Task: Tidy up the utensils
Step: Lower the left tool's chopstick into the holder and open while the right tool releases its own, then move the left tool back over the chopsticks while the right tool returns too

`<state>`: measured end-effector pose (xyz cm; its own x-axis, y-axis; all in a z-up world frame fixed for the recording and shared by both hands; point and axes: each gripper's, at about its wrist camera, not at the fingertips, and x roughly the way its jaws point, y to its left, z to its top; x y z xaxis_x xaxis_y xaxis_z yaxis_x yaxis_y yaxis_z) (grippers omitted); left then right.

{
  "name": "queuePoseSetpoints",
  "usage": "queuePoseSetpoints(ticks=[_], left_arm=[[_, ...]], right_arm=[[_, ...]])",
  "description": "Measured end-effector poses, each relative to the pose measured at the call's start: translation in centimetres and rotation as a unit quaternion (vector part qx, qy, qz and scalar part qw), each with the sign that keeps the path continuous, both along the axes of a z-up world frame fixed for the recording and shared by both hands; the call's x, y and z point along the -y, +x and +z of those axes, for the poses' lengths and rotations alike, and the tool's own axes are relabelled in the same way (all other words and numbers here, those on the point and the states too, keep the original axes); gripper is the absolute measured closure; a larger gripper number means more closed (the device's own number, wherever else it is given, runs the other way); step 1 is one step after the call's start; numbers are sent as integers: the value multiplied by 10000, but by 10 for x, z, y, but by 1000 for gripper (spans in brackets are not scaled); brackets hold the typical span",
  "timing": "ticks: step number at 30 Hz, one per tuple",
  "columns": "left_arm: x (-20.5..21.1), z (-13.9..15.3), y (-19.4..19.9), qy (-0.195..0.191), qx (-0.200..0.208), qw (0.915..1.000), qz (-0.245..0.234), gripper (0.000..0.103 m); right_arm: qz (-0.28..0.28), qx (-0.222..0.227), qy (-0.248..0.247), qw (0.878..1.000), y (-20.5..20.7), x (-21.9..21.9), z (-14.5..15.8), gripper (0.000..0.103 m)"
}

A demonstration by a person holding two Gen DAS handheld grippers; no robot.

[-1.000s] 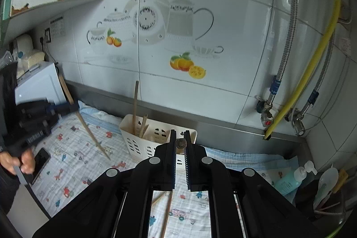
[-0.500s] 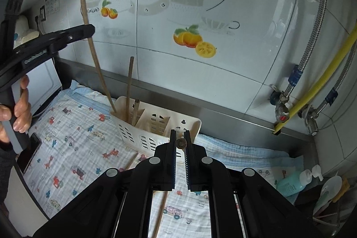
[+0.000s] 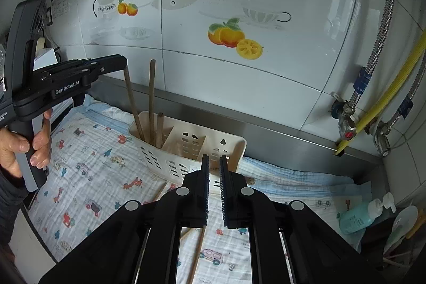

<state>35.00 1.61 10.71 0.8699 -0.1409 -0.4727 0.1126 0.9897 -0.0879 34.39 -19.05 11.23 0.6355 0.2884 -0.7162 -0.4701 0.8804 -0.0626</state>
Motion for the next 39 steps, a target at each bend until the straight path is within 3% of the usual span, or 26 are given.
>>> queuePoseSetpoints(ticks=[2, 4, 6, 11, 16, 19, 26, 32, 39], left_arm=[[1, 1, -2, -10, 2, 10000, -20, 94], [1, 3, -6, -36, 22, 10000, -19, 82], [2, 6, -13, 51, 131, 9999, 4, 73], [5, 11, -33, 124, 246, 9996, -16, 72], [6, 5, -61, 204, 267, 9994, -19, 62], [9, -3, -80, 314, 309, 9990, -17, 50], [14, -24, -118, 319, 255, 9992, -16, 38], [16, -51, -137, 279, 3, 9996, 70, 30], [8, -87, -148, -30, -497, 9985, 205, 24]], right_arm=[[-39, 68, 43, 10000, -1, 2, 3, 84], [-79, 151, 94, 9998, -4, 5, 6, 76], [-121, 242, 124, 9996, -10, 8, 10, 75], [-232, 496, 216, 9983, -30, 18, 18, 62], [-307, 702, 273, 9967, -59, 25, 17, 49], [-365, 769, 309, 9959, -74, 27, 11, 36], [-525, 635, 441, 9956, -104, 37, -20, 28], [-716, 387, 574, 9950, -121, 50, -48, 26], [-923, 267, 554, 9938, -141, 57, -80, 24]])
